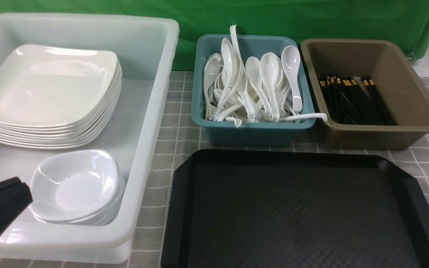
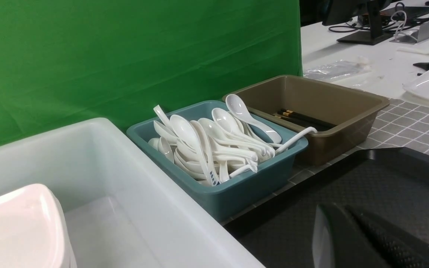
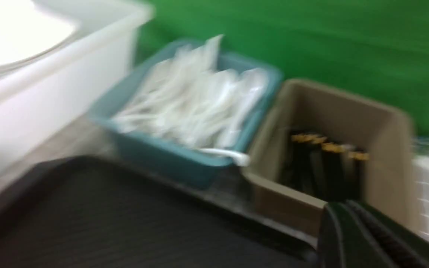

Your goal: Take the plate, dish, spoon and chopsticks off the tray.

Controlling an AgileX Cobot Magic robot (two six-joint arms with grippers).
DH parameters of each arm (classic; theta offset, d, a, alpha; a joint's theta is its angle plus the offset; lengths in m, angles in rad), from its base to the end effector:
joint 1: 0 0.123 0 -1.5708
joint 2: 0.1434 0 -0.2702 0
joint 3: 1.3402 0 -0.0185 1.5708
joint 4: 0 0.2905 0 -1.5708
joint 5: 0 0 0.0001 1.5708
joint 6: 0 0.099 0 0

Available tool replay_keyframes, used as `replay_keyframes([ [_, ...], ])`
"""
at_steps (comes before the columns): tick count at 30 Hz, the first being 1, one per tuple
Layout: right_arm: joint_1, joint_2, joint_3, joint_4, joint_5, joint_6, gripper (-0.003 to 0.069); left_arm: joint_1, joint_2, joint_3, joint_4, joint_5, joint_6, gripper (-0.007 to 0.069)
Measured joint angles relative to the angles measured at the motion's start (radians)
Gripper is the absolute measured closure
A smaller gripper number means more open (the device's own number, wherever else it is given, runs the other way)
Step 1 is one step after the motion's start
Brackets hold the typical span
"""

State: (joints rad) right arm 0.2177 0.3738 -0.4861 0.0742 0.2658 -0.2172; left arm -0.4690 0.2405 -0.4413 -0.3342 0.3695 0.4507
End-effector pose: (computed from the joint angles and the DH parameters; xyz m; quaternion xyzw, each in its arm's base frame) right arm 0.1411 0.0332 0.3257 -0.1384 0.7167 0.0317 0.6828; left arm 0.1025 -0.0651 0.3182 0.2561 0.6823 -0.1554 0.6669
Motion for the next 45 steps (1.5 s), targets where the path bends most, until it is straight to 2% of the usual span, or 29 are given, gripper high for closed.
replay_keyframes([
  [6,-0.09,-0.229,0.326,0.001,-0.072,0.03,0.0641,0.0,0.0,0.0,0.0,0.0,0.015,0.0613],
  [12,-0.106,-0.346,0.482,0.002,-0.074,0.056,0.0641,0.0,0.0,0.0,0.0,0.0,0.018,0.0613],
  [18,-0.116,-0.372,0.492,0.003,-0.02,0.093,0.0641,0.0,0.001,0.0,0.0,0.0,0.019,0.0613],
  [45,-0.115,-0.372,0.492,0.003,-0.016,0.093,0.0612,0.0,0.001,0.0,0.004,0.001,0.02,0.0613],
])
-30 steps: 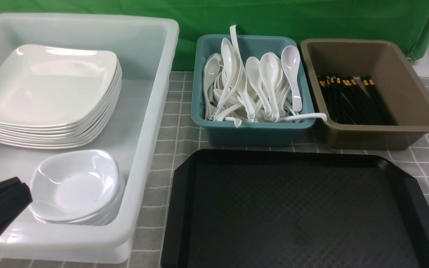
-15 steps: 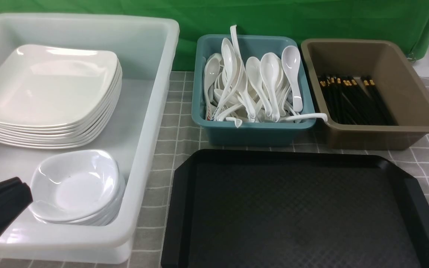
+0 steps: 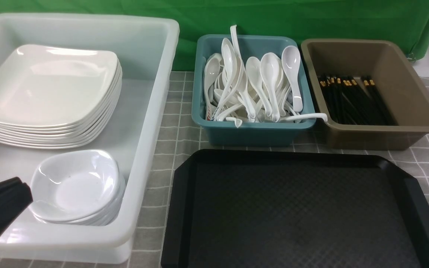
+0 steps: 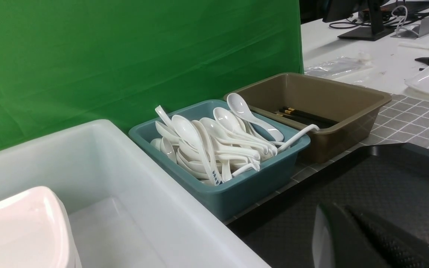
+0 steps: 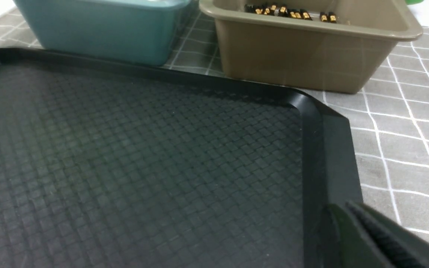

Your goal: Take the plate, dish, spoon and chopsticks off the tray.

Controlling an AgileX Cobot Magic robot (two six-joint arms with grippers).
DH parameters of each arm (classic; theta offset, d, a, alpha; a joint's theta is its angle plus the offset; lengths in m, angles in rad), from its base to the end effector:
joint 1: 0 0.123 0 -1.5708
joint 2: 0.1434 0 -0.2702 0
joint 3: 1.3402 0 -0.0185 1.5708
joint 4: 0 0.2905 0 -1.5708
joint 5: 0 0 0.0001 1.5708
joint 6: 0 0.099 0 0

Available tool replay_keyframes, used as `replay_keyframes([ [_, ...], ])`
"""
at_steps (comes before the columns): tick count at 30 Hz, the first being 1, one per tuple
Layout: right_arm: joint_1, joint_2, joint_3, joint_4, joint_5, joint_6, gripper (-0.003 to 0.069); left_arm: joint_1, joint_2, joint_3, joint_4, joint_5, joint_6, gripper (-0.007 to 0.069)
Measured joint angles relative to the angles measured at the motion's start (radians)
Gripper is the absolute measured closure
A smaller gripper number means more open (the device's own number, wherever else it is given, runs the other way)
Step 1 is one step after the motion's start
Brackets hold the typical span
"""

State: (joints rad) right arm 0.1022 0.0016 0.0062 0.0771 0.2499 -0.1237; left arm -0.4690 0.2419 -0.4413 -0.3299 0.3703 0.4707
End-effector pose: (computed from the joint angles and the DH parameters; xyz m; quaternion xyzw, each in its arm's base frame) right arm 0.1175 0.0140 0.1867 -0.0639 0.7618 0.0244 0.6442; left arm 0.1028 -0.0651 0.3179 0.2641 0.6802 -0.1468 0.6678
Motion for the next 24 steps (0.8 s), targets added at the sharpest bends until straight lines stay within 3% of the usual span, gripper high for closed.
replay_keyframes([
  [9,0.0,0.0,0.0,0.0,0.0,0.0,0.0589,0.0,0.0,0.001,0.015,-0.001,0.001,0.0613],
  [13,0.0,0.0,0.0,0.0,0.0,0.0,0.0573,0.032,-0.015,0.043,0.047,-0.128,-0.008,0.0613],
  [15,0.0,0.0,0.0,0.0,0.0,0.0,0.057,0.074,-0.033,0.077,0.072,-0.197,-0.033,0.0613],
  [16,0.0,0.0,0.0,0.0,0.0,0.0,0.0567,0.141,-0.063,0.126,0.109,-0.3,-0.073,0.0613],
  [19,0.0,0.0,0.0,0.0,0.0,0.0,0.0557,0.273,-0.135,0.212,0.191,-0.409,-0.16,0.0613],
  [24,0.0,0.0,0.0,0.0,0.0,0.0,0.054,0.5,-0.234,0.37,0.23,-0.339,-0.236,0.0613],
])
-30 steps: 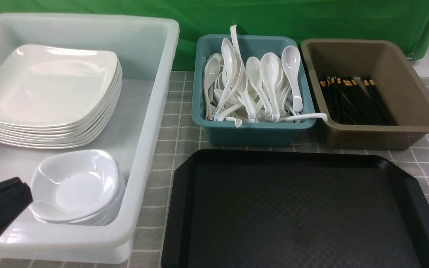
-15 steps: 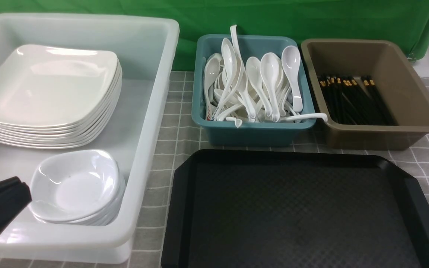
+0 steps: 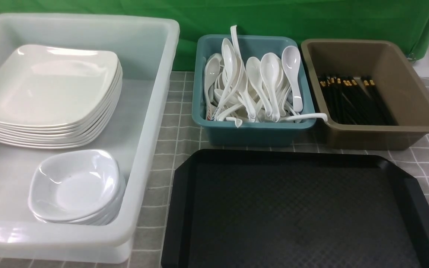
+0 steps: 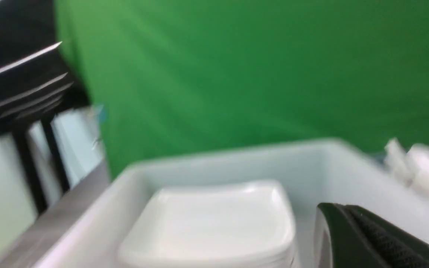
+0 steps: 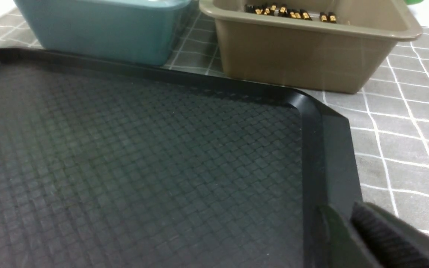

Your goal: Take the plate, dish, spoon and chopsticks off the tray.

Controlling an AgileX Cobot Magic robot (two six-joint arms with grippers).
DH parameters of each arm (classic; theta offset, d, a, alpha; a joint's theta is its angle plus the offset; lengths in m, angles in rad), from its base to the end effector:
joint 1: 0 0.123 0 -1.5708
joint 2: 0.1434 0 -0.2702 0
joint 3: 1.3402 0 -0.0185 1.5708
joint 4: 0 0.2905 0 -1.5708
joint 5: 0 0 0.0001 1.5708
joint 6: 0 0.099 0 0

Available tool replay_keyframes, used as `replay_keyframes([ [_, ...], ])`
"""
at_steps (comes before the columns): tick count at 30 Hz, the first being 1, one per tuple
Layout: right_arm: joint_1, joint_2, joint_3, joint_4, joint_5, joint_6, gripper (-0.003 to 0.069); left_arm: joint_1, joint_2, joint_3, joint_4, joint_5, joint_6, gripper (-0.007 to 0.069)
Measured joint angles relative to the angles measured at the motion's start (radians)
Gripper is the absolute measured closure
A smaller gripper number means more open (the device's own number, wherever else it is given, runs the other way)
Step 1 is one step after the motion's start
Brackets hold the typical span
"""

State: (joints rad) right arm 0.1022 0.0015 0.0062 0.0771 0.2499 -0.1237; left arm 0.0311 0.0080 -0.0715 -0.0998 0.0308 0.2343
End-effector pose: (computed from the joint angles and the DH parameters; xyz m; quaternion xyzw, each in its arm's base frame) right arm 0.1175 0.0140 0.1867 -0.0639 0.7618 0.0244 0.6442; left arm 0.1156 0.0033 0.2374 0.0354 0.6625 0.0609 0.7458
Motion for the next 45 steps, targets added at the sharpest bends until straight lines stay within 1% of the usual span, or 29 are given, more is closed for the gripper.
replay_keyframes([
  [2,0.0,0.0,0.0,0.0,0.0,0.0,0.0534,0.045,-0.006,0.063,0.004,0.072,-0.041,0.0613],
  [4,0.0,-0.001,0.0,0.0,0.002,0.0,0.0531,0.059,-0.008,0.074,0.008,0.161,-0.07,0.0613],
  [7,0.0,-0.001,0.0,0.0,0.001,0.0,0.0522,0.059,-0.01,0.076,0.019,0.193,-0.105,0.0613],
  [45,0.0,-0.001,0.0,0.0,0.002,0.0,0.0446,0.058,-0.011,0.076,0.022,0.199,-0.112,0.0613],
])
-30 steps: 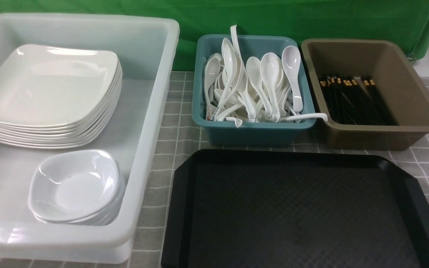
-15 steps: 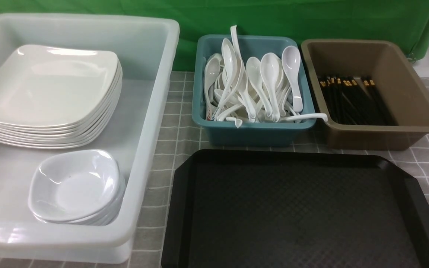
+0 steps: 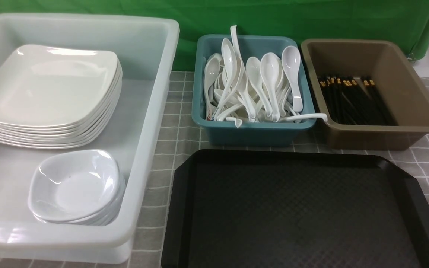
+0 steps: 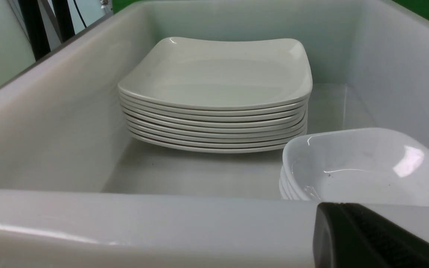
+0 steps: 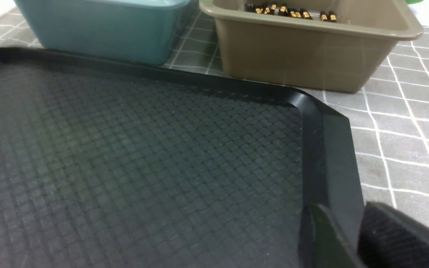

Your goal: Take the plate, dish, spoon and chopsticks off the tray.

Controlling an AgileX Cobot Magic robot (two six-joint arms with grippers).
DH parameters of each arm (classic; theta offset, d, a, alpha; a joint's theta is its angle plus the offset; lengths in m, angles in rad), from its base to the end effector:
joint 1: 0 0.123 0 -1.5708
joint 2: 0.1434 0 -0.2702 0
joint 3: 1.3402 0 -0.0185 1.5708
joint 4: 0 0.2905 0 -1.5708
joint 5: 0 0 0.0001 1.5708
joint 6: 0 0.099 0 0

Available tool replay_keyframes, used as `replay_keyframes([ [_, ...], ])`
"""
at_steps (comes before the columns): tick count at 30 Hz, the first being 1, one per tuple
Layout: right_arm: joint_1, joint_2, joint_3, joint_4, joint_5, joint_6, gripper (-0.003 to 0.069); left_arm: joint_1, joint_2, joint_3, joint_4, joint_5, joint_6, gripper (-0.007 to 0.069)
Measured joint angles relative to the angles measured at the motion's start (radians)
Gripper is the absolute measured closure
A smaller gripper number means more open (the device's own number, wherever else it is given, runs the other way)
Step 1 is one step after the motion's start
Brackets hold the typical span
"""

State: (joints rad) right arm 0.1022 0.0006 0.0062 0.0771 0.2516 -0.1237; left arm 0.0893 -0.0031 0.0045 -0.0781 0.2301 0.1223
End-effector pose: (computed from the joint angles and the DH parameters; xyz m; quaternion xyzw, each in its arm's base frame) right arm 0.1174 0.0140 0.1867 -0.0639 0.7621 0.0245 0.6439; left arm 0.1179 0.0088 0.1898 -0.0104 0.7559 0.0376 0.6535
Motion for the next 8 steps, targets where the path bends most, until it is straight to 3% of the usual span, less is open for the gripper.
replay_keyframes([
  [8,0.0,0.0,0.0,0.0,0.0,0.0,0.0425,0.0,0.0,0.0,0.0,0.0,0.0,0.0613],
])
